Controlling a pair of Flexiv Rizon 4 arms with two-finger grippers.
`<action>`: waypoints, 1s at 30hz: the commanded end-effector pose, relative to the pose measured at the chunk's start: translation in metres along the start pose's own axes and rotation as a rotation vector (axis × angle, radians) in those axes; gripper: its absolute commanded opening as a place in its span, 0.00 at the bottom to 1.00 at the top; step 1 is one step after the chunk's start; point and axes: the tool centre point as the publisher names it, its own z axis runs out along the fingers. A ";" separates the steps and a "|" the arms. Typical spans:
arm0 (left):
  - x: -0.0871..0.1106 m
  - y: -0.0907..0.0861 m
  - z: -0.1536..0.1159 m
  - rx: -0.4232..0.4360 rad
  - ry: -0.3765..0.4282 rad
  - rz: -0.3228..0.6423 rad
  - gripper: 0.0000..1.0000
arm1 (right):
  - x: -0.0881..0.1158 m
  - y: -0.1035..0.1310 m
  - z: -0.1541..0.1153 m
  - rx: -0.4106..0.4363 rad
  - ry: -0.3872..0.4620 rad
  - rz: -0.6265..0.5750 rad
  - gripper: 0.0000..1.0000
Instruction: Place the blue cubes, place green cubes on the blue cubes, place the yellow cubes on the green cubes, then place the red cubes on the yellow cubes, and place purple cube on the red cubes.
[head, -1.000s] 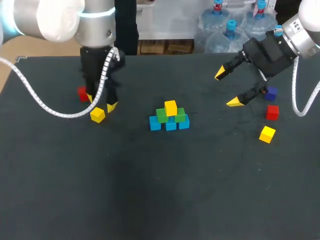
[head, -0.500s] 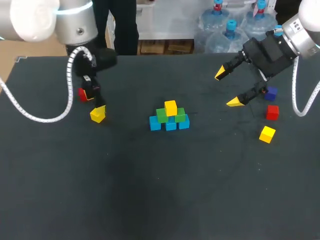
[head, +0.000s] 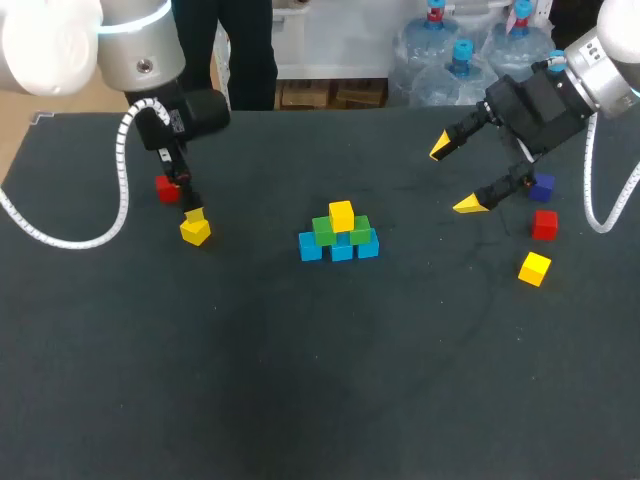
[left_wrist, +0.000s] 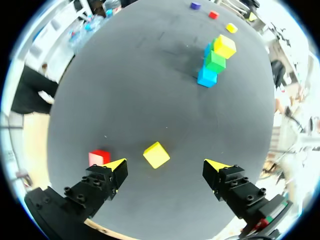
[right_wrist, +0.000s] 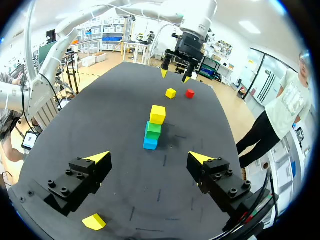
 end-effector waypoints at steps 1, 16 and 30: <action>0.013 -0.005 -0.003 -0.116 -0.015 0.168 1.00 | 0.000 0.000 0.000 0.001 -0.001 -0.001 1.00; 0.016 0.005 0.009 -0.023 0.036 0.262 1.00 | 0.000 0.000 0.000 0.001 -0.001 -0.001 1.00; 0.004 0.006 0.002 -0.149 0.017 0.408 1.00 | 0.000 0.000 0.000 0.001 -0.001 -0.001 1.00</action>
